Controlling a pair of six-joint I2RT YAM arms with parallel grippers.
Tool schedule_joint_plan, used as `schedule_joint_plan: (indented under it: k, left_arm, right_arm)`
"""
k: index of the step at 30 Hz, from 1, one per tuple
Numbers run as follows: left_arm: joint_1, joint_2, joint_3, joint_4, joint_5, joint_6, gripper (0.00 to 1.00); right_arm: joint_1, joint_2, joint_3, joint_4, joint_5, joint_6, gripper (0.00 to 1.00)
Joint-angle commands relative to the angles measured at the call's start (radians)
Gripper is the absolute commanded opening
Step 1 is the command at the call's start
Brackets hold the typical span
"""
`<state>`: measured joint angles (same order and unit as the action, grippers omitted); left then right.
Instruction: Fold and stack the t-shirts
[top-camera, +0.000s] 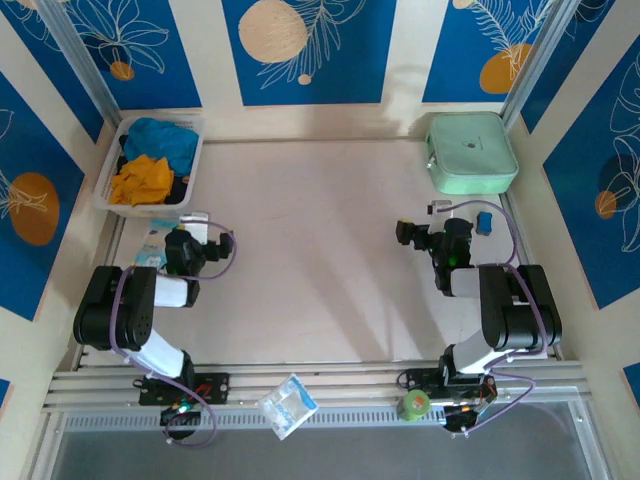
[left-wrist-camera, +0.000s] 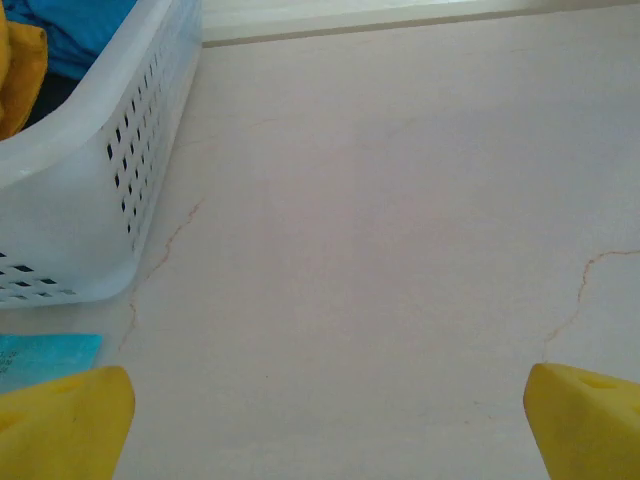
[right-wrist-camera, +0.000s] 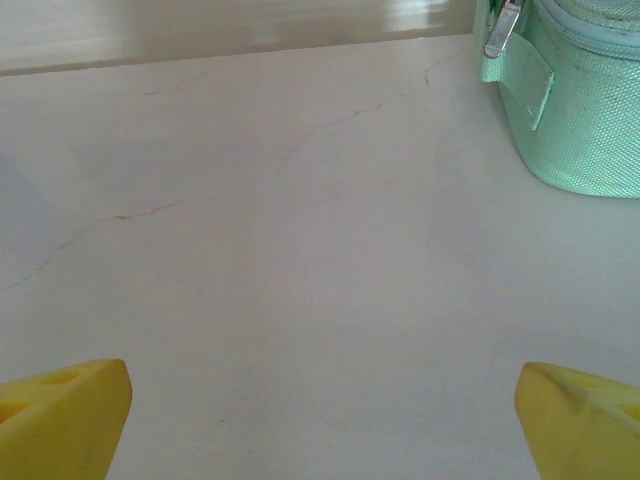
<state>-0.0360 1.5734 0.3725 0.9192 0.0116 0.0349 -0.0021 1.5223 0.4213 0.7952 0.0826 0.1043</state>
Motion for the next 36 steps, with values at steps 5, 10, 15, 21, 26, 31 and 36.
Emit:
schedule_joint_plan:
  k: [5, 10, 15, 21, 26, 31, 36]
  left_arm:
    - [-0.008, -0.009, 0.006, 0.012, 0.019, 0.008, 0.99]
    - [-0.008, -0.009, 0.006, 0.012, 0.019, 0.007, 0.99]
    - [-0.008, -0.009, 0.006, 0.012, 0.021, 0.008, 0.99]
    - [-0.008, -0.009, 0.008, 0.011, 0.021, 0.007, 0.99]
    - [-0.008, -0.007, 0.009, 0.009, 0.021, 0.008, 0.99]
    - [-0.01, -0.013, 0.0, 0.02, 0.007, 0.008, 0.99]
    - [-0.036, -0.206, -0.004, -0.125, -0.083, 0.008, 0.99]
  right_arm:
    - [0.002, -0.001, -0.004, 0.006, 0.013, 0.003, 0.99]
    - [0.002, -0.001, -0.004, 0.007, 0.013, 0.003, 0.99]
    - [0.002, -0.001, -0.003, 0.005, 0.013, 0.003, 0.99]
    - [0.002, 0.001, -0.001, 0.006, 0.013, 0.003, 0.99]
    - [-0.002, -0.002, -0.005, 0.01, 0.001, 0.006, 0.99]
    - [-0.004, -0.073, -0.013, -0.029, 0.022, 0.016, 0.99]
    - [0.046, -0.253, 0.126, -0.45, 0.167, 0.078, 1.0]
